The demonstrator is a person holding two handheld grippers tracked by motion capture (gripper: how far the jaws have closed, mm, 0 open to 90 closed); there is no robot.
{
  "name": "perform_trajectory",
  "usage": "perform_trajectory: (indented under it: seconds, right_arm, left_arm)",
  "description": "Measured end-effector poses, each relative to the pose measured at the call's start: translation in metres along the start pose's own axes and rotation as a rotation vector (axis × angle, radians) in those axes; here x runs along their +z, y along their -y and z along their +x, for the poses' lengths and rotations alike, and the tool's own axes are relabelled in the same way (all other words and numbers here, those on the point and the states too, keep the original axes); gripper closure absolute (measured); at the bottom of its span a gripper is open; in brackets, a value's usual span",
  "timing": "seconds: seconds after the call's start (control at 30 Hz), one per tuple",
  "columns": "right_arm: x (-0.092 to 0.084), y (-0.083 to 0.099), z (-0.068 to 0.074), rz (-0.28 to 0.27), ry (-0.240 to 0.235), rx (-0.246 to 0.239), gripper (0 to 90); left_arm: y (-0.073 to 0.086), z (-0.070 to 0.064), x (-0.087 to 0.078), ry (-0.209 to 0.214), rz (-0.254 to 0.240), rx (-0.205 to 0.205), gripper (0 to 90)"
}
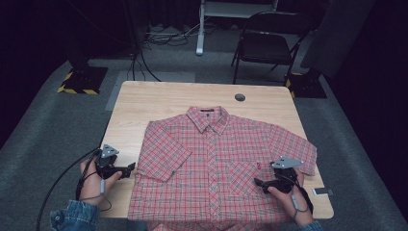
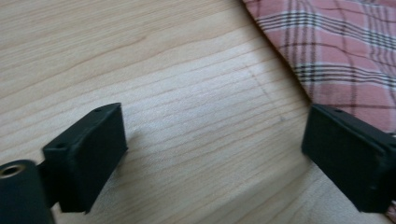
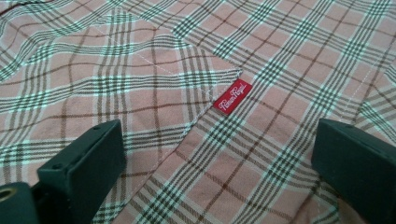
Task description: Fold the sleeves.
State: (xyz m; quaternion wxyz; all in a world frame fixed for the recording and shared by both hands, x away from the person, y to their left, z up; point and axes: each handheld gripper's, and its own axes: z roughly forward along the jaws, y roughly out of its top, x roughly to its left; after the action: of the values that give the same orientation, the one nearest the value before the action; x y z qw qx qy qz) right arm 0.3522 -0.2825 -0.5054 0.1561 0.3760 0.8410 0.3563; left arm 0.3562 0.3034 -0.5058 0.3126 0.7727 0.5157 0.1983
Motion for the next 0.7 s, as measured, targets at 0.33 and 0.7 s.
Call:
perform_trajectory:
  seconds: [0.33, 0.7]
  right_arm:
    - [-0.0003, 0.0001, -0.0011, 0.002, -0.008, -0.008, 2.9]
    - [-0.0004, 0.0004, -0.001, 0.011, -0.029, -0.031, 0.1]
  left_arm:
    - [0.0005, -0.0012, 0.0003, -0.006, 0.008, -0.007, 0.5]
    - [0.0005, -0.0015, 0.0005, -0.007, 0.006, -0.006, 0.4]
